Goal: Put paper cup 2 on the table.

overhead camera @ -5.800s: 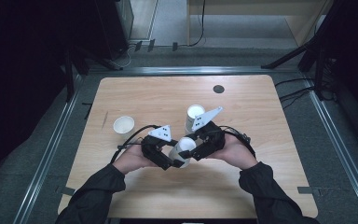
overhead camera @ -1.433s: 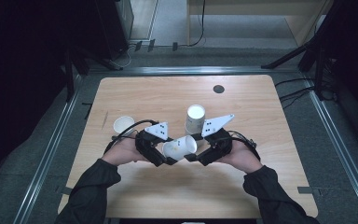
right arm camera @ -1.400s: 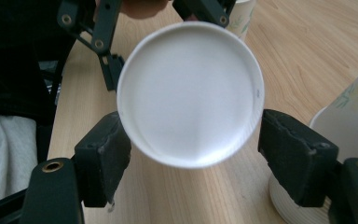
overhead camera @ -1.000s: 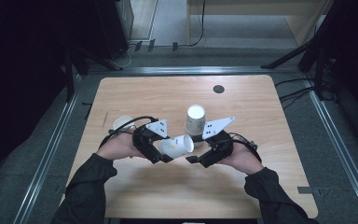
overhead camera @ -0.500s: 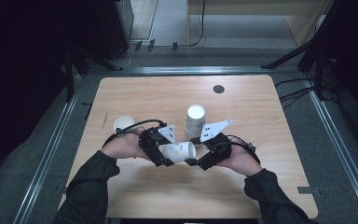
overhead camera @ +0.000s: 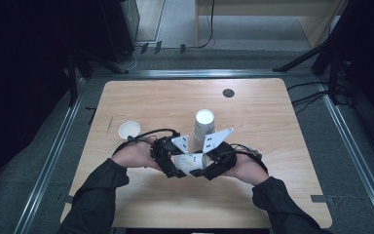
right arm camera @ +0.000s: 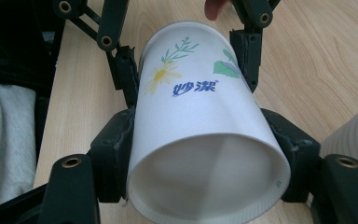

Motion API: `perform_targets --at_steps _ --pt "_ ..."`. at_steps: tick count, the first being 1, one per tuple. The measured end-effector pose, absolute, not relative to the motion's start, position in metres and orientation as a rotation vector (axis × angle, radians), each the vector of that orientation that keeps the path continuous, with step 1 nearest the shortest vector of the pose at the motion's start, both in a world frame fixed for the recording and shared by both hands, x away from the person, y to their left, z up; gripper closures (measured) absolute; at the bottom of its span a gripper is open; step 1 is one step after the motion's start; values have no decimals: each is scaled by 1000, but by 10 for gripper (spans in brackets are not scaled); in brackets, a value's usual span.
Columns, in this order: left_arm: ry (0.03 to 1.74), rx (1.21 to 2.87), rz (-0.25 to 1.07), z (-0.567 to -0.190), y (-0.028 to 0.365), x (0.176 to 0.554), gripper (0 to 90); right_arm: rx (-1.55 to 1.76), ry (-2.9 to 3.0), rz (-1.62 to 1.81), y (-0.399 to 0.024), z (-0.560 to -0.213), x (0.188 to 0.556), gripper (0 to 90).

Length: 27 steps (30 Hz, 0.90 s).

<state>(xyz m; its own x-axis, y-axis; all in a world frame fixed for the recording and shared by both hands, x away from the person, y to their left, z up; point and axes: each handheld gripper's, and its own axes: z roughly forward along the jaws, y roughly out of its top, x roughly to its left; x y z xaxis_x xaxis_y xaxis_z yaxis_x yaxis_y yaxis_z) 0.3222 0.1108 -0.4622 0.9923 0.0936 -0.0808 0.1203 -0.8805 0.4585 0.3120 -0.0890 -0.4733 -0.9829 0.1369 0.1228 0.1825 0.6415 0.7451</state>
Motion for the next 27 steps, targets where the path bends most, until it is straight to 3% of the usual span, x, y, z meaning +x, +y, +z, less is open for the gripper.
perform_targets --at_steps 10,27 --pt "165 2608 -29 -462 116 322 126 -270 -2796 -1307 -93 -468 313 338" --pt "274 2406 -61 -459 136 320 111 -265 -2757 -1381 -105 -458 315 336"
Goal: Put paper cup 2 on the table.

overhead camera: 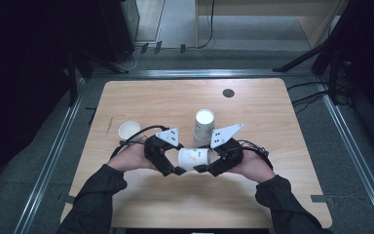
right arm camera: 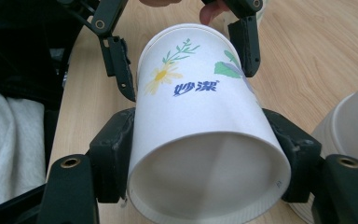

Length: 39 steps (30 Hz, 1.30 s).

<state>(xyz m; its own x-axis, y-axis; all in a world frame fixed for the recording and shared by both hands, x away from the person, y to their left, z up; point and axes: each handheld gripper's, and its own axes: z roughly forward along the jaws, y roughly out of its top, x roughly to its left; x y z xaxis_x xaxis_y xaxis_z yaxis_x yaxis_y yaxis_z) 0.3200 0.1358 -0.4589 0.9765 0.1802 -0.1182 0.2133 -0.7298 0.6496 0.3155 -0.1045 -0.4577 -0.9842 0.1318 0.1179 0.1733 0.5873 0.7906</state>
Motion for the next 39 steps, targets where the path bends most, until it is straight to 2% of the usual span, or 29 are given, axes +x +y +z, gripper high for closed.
perform_targets --at_steps 14,19,21,29,39 --pt "276 2202 -166 -465 137 317 131 -235 -2704 -1422 -101 -454 315 335" --pt "266 2201 -159 -465 138 316 155 -233 -2670 -1442 -102 -452 315 335" --pt "259 2203 -150 -464 139 316 216 -230 -2670 -1437 -102 -452 315 336" --pt "240 2225 -141 -461 141 316 244 -215 -2692 -1439 -100 -452 314 337" --pt "261 2274 -99 -445 153 319 249 -246 -2714 -1438 -102 -451 315 278"
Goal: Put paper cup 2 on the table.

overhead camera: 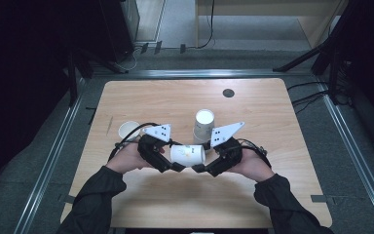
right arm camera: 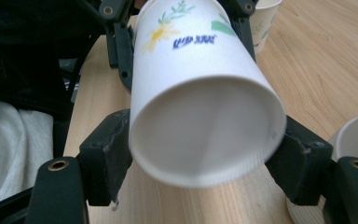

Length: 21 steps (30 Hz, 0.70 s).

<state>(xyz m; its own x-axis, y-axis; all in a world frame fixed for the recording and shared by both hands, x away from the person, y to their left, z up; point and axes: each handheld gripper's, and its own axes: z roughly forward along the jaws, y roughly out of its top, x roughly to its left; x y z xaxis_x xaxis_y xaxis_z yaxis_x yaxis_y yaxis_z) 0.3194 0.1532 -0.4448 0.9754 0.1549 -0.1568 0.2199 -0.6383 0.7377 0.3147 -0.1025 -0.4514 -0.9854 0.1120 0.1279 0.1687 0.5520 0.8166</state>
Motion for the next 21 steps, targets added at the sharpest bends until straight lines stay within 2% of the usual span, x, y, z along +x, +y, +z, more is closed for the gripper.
perform_targets --at_steps 10,21 --pt "254 2397 -86 -434 152 325 251 -267 -2761 -1404 -103 -458 315 274" --pt "247 2531 -76 -442 137 328 251 -284 -2775 -1379 -103 -464 315 272"
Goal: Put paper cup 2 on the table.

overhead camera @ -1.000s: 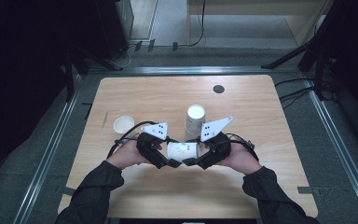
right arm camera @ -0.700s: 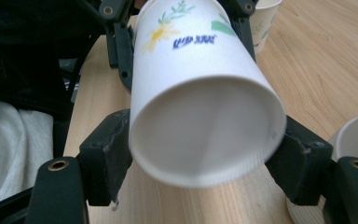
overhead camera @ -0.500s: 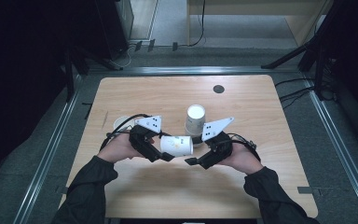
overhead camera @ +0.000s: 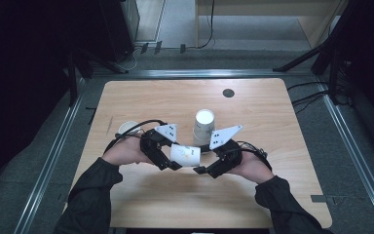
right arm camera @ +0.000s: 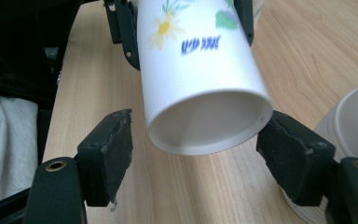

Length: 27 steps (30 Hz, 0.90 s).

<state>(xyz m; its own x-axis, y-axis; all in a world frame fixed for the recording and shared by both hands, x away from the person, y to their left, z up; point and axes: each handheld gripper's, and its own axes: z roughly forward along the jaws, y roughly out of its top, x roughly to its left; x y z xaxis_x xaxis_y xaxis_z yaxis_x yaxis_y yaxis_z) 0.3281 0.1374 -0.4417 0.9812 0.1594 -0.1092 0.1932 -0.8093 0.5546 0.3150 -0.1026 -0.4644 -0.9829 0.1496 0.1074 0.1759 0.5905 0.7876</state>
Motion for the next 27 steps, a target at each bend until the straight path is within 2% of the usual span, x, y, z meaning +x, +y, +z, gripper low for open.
perform_targets --at_steps 11,27 --pt "239 2614 -91 -455 121 326 250 -266 -2800 -1298 -91 -476 316 296" --pt "194 2631 -98 -459 115 323 250 -227 -2817 -1227 -82 -483 314 345"
